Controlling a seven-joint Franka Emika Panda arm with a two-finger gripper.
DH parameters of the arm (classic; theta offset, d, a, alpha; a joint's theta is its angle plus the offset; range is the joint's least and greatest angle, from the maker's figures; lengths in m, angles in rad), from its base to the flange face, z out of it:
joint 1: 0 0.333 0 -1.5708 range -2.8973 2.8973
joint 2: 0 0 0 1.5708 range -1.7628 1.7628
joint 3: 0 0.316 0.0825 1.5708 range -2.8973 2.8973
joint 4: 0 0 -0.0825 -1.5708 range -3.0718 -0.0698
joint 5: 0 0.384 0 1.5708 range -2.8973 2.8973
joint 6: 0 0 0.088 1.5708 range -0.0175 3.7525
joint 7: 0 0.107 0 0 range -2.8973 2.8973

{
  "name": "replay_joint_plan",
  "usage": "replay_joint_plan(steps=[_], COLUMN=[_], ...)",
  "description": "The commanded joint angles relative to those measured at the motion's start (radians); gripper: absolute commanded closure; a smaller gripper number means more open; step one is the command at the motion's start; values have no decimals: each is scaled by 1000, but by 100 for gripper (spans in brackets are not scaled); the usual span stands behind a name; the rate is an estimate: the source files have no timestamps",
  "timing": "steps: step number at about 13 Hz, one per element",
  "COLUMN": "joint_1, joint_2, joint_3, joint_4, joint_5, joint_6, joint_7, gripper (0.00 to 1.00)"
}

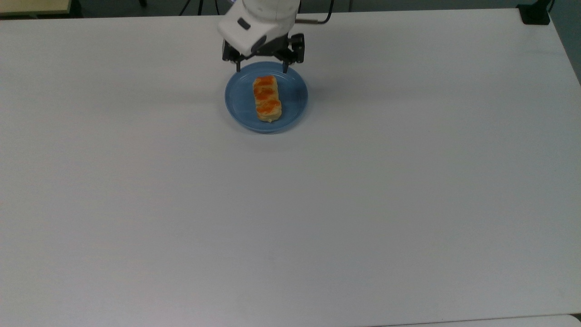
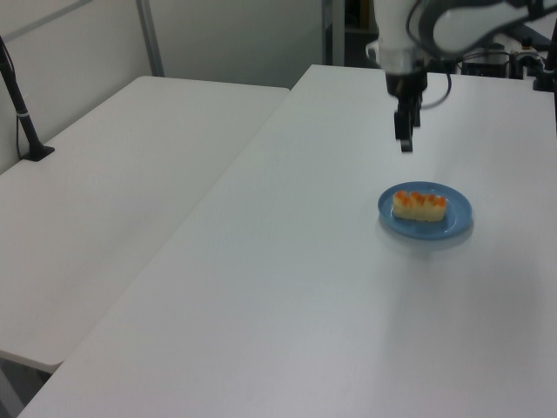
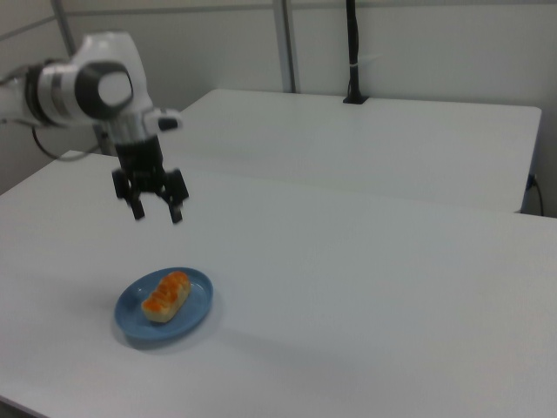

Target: Put the bread onto the plate

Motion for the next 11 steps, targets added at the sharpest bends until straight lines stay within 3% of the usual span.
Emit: replay_joint_plan(steps=[1, 6, 11], joint_1=[-1, -17, -49], joint_2=[-27, -124, -125], joint_3=[-6, -56, -58], joint_4=[154, 161, 164], joint_5=[25, 33, 56], joint_6=[-115, -121, -139], joint_7=[22, 10, 7], gripper=[0, 0, 0])
